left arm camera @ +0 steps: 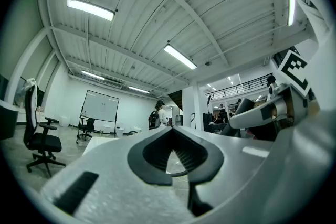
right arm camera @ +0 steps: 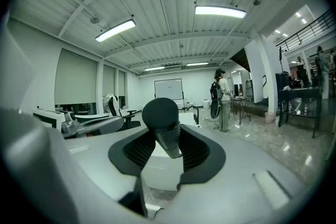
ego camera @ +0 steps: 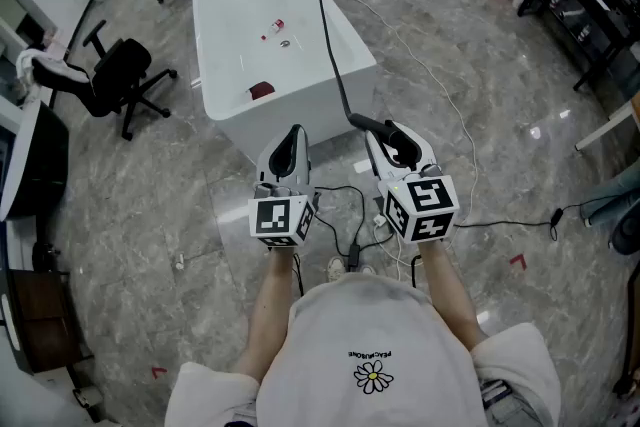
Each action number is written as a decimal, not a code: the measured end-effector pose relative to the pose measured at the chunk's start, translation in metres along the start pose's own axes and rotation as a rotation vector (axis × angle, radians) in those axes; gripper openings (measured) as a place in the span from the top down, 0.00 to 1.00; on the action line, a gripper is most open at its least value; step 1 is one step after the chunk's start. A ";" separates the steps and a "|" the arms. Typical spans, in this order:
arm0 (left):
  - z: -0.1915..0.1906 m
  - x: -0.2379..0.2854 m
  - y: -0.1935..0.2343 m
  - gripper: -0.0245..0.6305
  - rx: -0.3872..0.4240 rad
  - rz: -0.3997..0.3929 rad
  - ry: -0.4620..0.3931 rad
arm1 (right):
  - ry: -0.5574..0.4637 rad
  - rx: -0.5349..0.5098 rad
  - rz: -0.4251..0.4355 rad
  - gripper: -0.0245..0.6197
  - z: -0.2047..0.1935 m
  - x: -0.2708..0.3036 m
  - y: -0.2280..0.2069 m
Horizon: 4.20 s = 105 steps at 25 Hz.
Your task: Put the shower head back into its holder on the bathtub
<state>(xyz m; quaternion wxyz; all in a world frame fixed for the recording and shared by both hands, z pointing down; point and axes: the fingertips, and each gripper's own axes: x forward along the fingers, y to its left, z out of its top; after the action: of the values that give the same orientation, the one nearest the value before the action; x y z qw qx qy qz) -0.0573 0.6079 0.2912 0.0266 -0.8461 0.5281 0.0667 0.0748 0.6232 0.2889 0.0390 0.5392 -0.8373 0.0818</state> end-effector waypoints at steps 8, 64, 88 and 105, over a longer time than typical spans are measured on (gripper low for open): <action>-0.012 -0.010 0.010 0.96 -0.007 0.021 0.018 | 0.008 -0.003 -0.004 0.74 -0.004 0.003 0.003; -0.189 0.398 0.241 0.85 -0.097 -0.225 0.271 | -0.068 0.136 0.017 0.75 0.111 0.491 -0.146; -0.468 0.598 0.340 0.73 -0.084 -0.232 0.860 | -0.251 0.146 0.130 0.74 0.306 0.616 -0.197; -0.311 0.750 0.427 0.88 -0.034 0.156 0.415 | -0.283 0.071 0.127 0.74 0.328 0.622 -0.308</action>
<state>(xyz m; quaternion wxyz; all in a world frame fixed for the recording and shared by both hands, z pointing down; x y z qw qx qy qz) -0.0893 -0.2839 0.5045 -0.1021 -0.7986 0.5849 -0.0980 0.1038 -0.1184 0.0909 -0.1038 0.4924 -0.8634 0.0367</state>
